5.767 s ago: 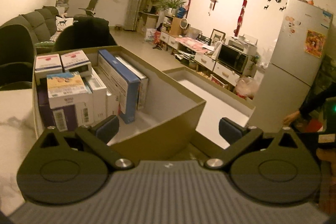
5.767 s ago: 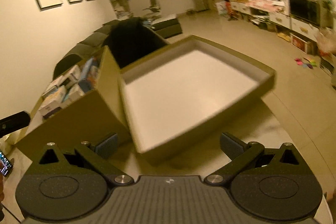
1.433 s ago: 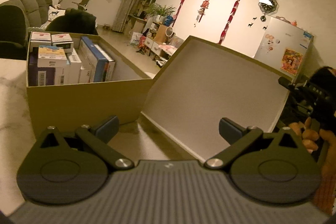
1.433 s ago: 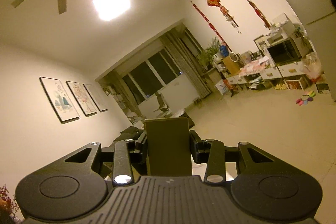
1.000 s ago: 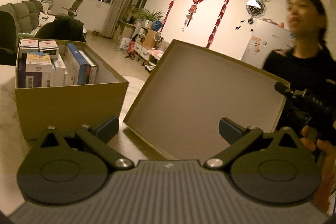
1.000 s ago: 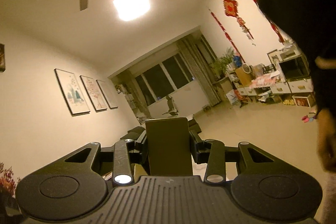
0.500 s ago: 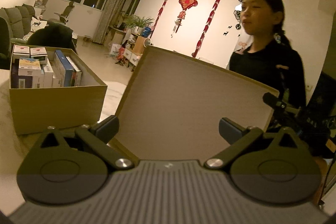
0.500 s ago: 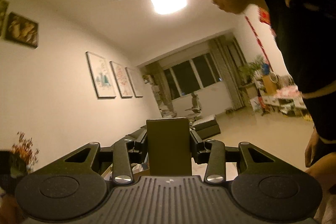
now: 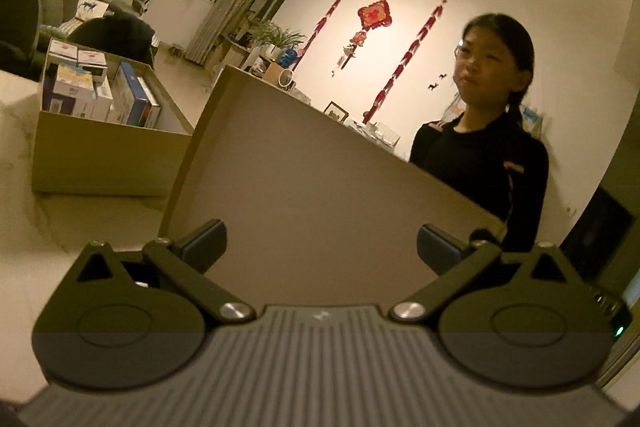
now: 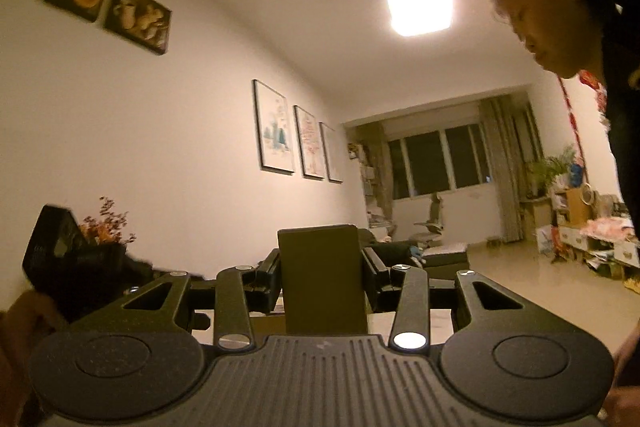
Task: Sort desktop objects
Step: 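Lift and tilt the empty lid upright with the right gripper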
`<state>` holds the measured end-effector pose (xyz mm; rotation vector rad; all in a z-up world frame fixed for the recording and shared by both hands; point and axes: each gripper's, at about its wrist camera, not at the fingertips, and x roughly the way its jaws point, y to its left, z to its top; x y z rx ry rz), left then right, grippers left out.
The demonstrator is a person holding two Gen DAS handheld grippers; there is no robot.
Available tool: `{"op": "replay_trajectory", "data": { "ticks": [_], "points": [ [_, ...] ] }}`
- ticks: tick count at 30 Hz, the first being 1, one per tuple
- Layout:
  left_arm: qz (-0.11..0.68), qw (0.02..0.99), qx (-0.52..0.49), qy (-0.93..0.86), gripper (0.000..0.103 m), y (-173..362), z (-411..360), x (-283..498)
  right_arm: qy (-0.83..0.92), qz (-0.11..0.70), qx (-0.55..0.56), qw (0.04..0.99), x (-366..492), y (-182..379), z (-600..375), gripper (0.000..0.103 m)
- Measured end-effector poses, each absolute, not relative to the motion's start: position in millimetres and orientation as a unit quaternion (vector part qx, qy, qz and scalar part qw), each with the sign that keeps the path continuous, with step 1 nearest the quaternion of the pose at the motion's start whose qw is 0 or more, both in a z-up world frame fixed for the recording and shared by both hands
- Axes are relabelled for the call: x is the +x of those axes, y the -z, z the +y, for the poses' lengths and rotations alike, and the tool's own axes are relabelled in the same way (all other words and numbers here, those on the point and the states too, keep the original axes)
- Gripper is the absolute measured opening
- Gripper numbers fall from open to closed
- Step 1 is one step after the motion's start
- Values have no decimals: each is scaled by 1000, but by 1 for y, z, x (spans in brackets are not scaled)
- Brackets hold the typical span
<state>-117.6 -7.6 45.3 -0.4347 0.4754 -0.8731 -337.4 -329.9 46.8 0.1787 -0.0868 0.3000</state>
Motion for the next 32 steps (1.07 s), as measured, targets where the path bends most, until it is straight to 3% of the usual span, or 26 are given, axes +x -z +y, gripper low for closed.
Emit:
{"op": "replay_trajectory", "data": {
  "ticks": [13,22,23,24,25,32],
  "points": [
    [226,852,-229,414,103,-57,-8,-117,-235,-59,1,970,-355,-51,-290,48],
    [223,849,-255,407,103,-55,7,-121,-318,-29,29,947,-349,-52,-278,51],
    [222,848,-257,407,103,-55,9,-123,-329,-25,32,943,-348,-52,-276,48],
    [222,847,-260,407,103,-54,11,-124,-344,-21,38,938,-347,-52,-275,33],
    [221,847,-261,407,103,-53,12,-126,-360,-15,46,932,-345,-53,-275,27],
    [249,833,-277,409,103,-34,16,-116,-425,42,96,899,-316,-49,-266,26]
  ]
}}
